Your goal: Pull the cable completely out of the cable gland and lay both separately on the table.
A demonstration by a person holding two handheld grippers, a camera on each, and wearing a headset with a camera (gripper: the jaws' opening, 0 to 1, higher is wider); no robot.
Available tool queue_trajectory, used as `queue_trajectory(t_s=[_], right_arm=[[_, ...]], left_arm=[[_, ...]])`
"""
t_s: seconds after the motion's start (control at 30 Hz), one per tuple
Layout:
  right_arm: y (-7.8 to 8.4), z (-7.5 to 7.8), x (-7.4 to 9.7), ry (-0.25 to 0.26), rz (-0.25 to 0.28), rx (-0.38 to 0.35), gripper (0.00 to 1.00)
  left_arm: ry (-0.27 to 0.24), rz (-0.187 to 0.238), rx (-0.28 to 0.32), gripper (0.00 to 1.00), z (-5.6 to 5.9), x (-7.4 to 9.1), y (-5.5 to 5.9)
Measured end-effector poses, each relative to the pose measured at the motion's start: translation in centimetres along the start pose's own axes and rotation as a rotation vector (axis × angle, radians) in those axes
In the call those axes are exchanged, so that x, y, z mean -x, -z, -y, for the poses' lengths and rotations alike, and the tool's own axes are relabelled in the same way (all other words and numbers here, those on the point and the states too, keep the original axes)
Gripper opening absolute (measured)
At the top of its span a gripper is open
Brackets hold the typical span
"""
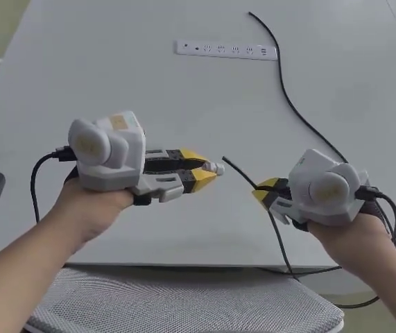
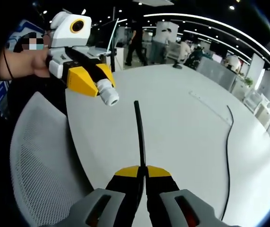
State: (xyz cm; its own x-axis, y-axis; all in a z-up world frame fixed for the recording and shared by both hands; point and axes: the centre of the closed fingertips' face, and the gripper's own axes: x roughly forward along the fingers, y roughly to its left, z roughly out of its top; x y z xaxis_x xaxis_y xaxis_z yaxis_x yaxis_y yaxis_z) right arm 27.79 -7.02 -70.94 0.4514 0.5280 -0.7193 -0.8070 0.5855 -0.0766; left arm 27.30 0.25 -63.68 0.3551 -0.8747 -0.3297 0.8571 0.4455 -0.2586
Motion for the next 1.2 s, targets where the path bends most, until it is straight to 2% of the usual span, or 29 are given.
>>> queue_trajectory(t_s=[0.43,0.67,0.9,1.2], right_arm=[[-1.1,1.0,0.3,0.005,-0.005,0.017,0.0],[-2.0,1.3,0.2,-0.001,-0.016,0.036,0.0],[-2.9,1.5,-0.7,-0.015,-0.026,0.049,0.0],[-5.2,1.5,-2.2,-0.035,-0.026,0.079,0.0]], left_arm=[[0.009,-0.012,-0.002,0.15,-0.1,-0.6,1.0],[0.005,0.003,0.015,0.15,-0.6,-0.8,1.5],[-0.007,0.016,0.035,0.15,-0.9,-0.4,2.1],[-0.026,0.018,0.058,0.15,-1.6,0.3,3.5]])
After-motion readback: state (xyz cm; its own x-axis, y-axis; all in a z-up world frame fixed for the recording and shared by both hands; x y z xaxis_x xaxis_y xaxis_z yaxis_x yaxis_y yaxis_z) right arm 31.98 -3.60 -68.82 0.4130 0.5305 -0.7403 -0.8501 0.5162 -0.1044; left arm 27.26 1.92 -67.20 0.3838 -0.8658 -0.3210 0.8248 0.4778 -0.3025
